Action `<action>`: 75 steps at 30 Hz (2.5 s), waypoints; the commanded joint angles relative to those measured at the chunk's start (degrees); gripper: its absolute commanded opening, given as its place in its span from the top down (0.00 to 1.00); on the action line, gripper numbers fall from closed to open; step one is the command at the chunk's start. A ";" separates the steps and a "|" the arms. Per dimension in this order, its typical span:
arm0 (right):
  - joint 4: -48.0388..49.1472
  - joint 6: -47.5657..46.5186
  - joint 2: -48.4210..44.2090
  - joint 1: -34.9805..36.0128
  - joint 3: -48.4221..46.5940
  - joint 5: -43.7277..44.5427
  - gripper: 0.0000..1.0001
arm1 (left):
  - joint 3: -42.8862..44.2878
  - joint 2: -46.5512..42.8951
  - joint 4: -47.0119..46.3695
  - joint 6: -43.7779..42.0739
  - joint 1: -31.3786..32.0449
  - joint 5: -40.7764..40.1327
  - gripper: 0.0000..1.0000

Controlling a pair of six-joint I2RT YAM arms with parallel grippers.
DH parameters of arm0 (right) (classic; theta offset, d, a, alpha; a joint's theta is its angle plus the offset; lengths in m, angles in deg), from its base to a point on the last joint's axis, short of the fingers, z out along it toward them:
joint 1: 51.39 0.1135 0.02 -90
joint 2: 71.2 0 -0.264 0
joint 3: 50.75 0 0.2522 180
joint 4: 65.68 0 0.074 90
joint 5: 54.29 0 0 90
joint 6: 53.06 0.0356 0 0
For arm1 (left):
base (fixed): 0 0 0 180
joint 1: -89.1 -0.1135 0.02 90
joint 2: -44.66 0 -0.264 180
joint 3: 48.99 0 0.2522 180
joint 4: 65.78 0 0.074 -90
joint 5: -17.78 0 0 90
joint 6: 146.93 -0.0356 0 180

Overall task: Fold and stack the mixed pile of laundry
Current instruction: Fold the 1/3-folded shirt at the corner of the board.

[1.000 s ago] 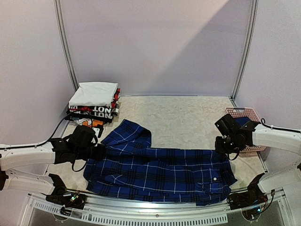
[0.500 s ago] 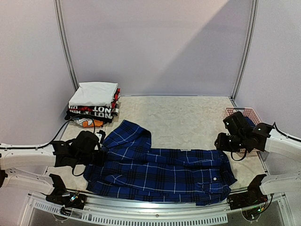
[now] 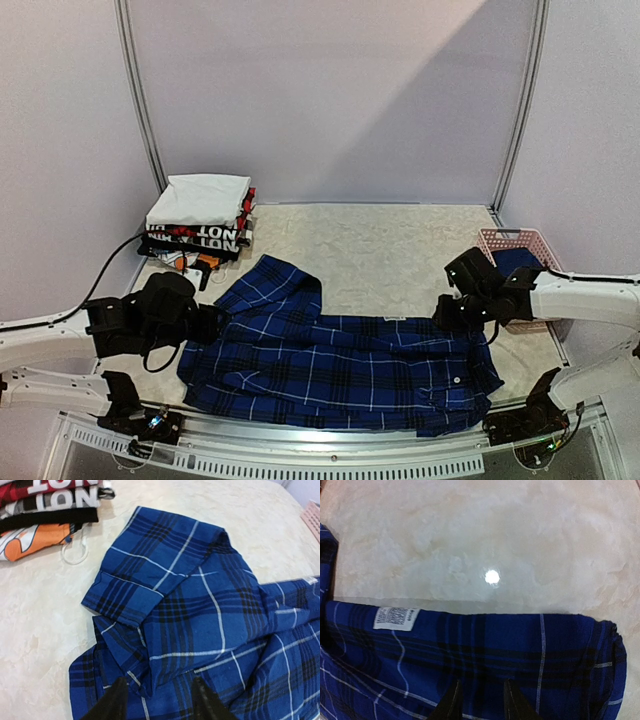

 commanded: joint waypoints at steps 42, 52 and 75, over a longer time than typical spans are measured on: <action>1.85 -0.32 -10.96 0.34 5.47 -3.35 0.39 | 34.94 45.49 -6.49 -17.91 -20.38 15.98 0.31; 2.58 -1.03 -12.75 0.37 6.70 -4.03 0.33 | 54.31 66.59 0.49 -20.25 -26.13 21.91 0.32; 2.15 -0.46 -13.82 0.35 8.33 -4.12 0.32 | 66.69 79.46 4.97 -20.50 -26.95 25.86 0.88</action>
